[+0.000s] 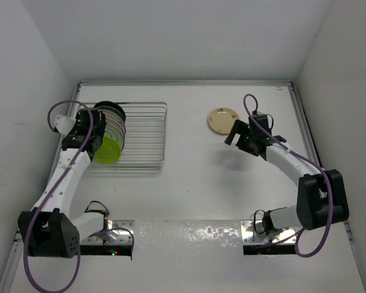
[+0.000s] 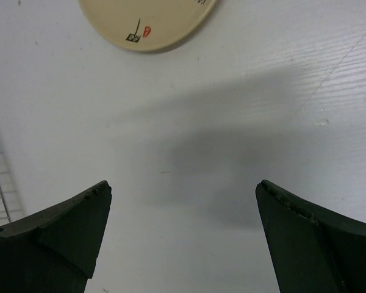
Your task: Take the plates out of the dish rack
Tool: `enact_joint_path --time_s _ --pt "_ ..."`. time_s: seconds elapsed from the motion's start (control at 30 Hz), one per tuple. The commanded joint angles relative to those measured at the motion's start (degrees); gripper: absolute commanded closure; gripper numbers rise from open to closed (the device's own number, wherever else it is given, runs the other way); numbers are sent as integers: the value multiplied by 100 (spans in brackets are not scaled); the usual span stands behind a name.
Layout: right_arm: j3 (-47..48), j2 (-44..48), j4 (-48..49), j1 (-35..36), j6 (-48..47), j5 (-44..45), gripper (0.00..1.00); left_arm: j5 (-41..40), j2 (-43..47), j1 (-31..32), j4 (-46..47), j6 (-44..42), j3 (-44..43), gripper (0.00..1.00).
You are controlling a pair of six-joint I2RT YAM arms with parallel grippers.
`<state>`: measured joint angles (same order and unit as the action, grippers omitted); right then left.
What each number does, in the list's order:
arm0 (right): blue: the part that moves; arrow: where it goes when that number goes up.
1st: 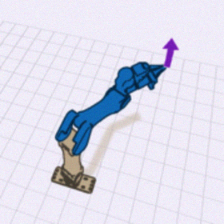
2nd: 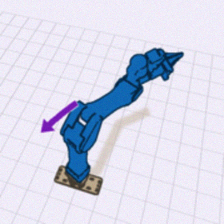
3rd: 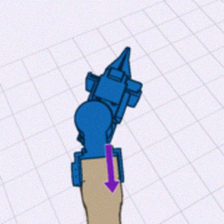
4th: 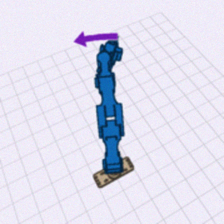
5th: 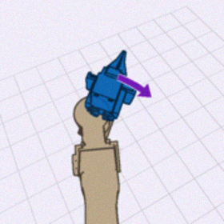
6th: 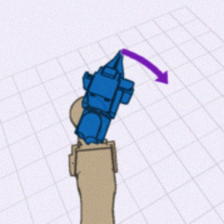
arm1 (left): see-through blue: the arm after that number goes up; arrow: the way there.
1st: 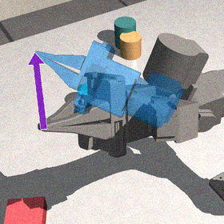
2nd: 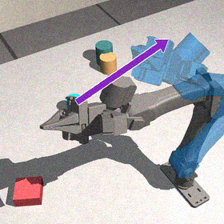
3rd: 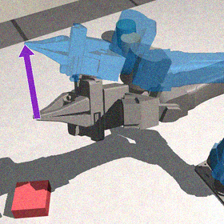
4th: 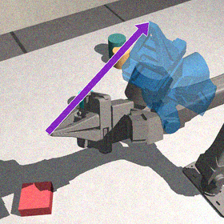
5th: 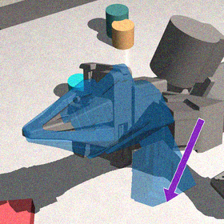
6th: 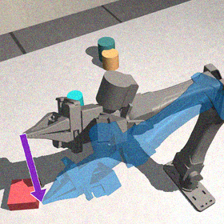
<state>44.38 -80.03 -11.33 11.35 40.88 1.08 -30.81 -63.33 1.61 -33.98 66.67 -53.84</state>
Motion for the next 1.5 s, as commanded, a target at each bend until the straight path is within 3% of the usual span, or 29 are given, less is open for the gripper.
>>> enact_joint_path --time_s 0.0,0.23,0.43,0.87,1.03,1.23,1.47 --pt "-17 391 325 16 -168 -266 1 690 -179 -161 515 -181 -29 49" --pt "-87 427 368 33 -195 -302 1 883 -338 -301 577 -94 260 51" --pt "-149 357 518 25 -107 -407 1 585 -364 -301 453 -84 278 52" --pt "-228 339 641 77 -72 -451 2 365 -768 -389 638 -163 410 62" --pt "-298 400 659 95 -54 -416 2 382 -751 -415 612 -208 357 91" --pt "-342 418 720 104 -19 -451 2 295 -409 -407 471 -225 313 100" --pt "-316 479 711 104 25 -469 2 277 267 -407 374 -452 120 100"
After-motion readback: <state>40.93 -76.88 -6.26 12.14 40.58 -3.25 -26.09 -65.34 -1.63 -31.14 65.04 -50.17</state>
